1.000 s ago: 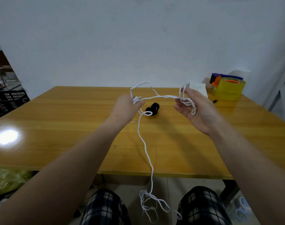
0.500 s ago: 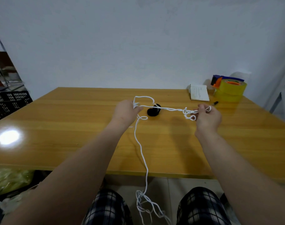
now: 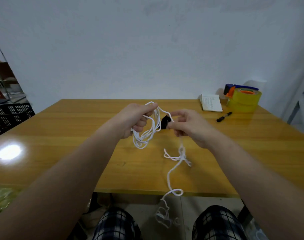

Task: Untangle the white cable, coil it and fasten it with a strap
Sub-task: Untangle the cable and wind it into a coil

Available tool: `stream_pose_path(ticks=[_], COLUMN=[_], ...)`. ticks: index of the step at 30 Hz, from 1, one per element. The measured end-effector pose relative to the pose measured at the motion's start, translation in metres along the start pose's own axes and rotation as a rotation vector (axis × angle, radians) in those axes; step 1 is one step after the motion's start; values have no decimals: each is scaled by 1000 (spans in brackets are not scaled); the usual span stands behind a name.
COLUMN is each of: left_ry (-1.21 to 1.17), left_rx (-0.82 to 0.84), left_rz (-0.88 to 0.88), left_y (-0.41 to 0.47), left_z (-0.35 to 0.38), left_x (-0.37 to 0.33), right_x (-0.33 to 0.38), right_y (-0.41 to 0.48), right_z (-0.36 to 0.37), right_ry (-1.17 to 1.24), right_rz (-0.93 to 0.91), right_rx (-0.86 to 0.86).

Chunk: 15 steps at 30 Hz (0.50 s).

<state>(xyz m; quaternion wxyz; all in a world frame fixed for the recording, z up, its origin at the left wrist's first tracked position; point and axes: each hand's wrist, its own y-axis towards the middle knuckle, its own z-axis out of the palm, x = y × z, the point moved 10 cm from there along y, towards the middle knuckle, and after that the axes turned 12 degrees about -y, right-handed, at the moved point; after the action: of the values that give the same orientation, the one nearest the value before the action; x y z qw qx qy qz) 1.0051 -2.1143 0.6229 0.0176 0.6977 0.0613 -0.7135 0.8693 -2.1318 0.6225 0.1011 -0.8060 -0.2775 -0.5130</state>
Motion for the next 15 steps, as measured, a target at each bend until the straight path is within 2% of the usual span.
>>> stream_pose_path(ticks=[2,6,9,11,13,15], left_ry=[-52,-239,-381,-441,-461,-470], left_rx=[-8,73,94,52,30,57], left_rz=[-25,-31,31,90,104,71], left_y=[-2,-9,-9,-6,-6,-7], left_z=[-7,6,25,30,31,33], left_x=[3,2,-5,-10,-12,-10], right_x=[-6,-8,4,14,17,15], right_y=[1,-1,-1,-2,-1,-1], right_z=[-12,-49,-15,14,11,-10], right_ry=[-55,-91,-167,-158,-138,-102], right_rz=[-7,68,38,-66,-123,-94], right_rx=[-19,-254,-66,50,-50,-189])
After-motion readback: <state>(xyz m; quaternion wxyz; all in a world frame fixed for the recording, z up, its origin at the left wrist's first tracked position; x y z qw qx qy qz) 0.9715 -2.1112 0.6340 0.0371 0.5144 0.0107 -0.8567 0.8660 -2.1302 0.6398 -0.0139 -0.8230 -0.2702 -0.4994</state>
